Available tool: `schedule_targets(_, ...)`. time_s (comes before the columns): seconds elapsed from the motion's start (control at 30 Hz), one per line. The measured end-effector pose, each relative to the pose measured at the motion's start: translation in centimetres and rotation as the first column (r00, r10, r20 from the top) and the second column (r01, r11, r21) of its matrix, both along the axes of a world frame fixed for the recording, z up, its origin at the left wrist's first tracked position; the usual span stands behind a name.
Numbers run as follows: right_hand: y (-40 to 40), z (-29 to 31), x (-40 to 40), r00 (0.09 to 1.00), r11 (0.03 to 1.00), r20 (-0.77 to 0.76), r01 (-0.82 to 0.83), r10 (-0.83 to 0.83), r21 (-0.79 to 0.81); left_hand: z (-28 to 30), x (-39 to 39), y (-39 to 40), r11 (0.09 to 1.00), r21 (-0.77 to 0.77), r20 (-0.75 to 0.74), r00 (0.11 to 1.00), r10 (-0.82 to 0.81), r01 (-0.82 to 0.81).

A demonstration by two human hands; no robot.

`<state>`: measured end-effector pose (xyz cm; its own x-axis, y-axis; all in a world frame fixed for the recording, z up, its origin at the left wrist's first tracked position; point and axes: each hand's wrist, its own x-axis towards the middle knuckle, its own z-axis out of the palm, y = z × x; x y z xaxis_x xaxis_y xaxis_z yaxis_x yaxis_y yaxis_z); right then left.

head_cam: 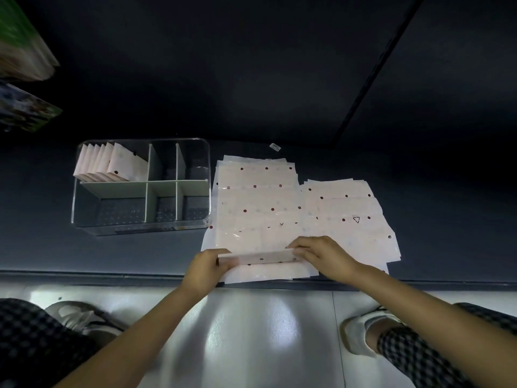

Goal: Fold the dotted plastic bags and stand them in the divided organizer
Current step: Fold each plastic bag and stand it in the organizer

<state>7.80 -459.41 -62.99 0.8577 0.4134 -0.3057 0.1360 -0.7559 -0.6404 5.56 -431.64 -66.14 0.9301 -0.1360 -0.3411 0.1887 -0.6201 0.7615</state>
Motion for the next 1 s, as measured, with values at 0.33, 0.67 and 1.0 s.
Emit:
schedule_targets(0.33, 1.5, -2.7, 3.0, 0.773, 0.753, -0.285, 0.627, -0.567, 0.200, -0.4, 0.9, -0.6, 0.926, -0.199, -0.205, 0.937, 0.282, -0.322)
schedule_targets(0.67, 2.3, -4.5, 3.3, 0.788, 0.783, -0.117, 0.615, -0.605, 0.088, 0.4, -0.7, -3.2, 0.855, 0.503, 0.443, 0.887, -0.132, -0.124)
schedule_targets(1.0, 2.9, -4.3, 3.2, 0.816, 0.816, -0.032, 0.573, -0.577, -0.076, -3.7, -0.4, -3.8, 0.589, 0.722, 0.048, 0.823, -0.566, 0.363)
